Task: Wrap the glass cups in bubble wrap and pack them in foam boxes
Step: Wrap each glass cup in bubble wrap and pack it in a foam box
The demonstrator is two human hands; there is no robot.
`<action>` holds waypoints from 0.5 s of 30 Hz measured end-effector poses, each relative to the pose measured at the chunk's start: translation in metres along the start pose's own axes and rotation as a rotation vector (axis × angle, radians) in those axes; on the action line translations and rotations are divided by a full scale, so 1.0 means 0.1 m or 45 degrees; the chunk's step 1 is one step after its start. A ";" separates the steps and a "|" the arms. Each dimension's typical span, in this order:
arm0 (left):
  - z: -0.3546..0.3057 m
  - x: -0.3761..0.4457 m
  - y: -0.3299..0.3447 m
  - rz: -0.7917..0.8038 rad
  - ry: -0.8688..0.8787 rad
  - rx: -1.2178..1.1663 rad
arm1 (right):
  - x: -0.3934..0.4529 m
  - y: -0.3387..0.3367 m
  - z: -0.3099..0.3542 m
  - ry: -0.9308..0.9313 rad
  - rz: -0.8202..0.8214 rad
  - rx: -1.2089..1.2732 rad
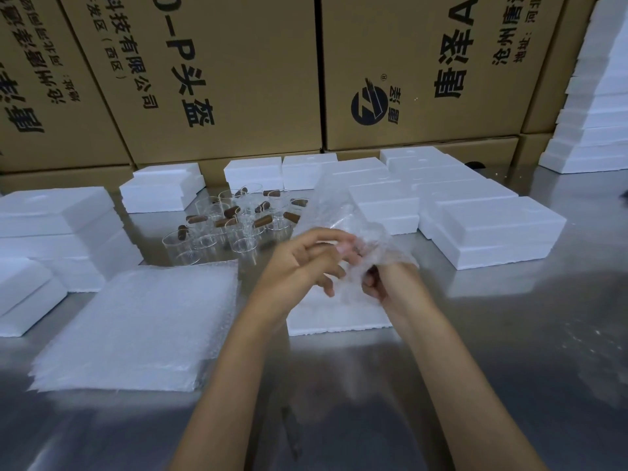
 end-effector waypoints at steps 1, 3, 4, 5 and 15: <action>-0.02 0.00 -0.02 -0.125 0.007 -0.001 | 0.01 -0.01 0.01 0.025 -0.004 0.071; -0.03 0.01 -0.07 -0.498 0.091 0.118 | 0.01 0.00 0.02 0.056 -0.021 0.196; -0.02 0.02 -0.09 -0.671 0.158 0.252 | 0.01 0.00 0.02 0.073 -0.010 0.249; -0.01 0.02 -0.12 -0.766 0.210 0.384 | -0.01 0.00 0.02 0.076 0.038 0.279; 0.06 0.04 -0.18 -0.410 0.012 0.320 | -0.11 0.15 0.13 0.189 0.401 0.460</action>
Point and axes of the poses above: each hand's wrist, its own x-axis towards the middle knuckle, its own y-axis out of the palm, z = x × y, the point moved 1 cm from there along x, towards the middle knuckle, and after that the axes turned 6 degrees about x, right-handed, at the moved point
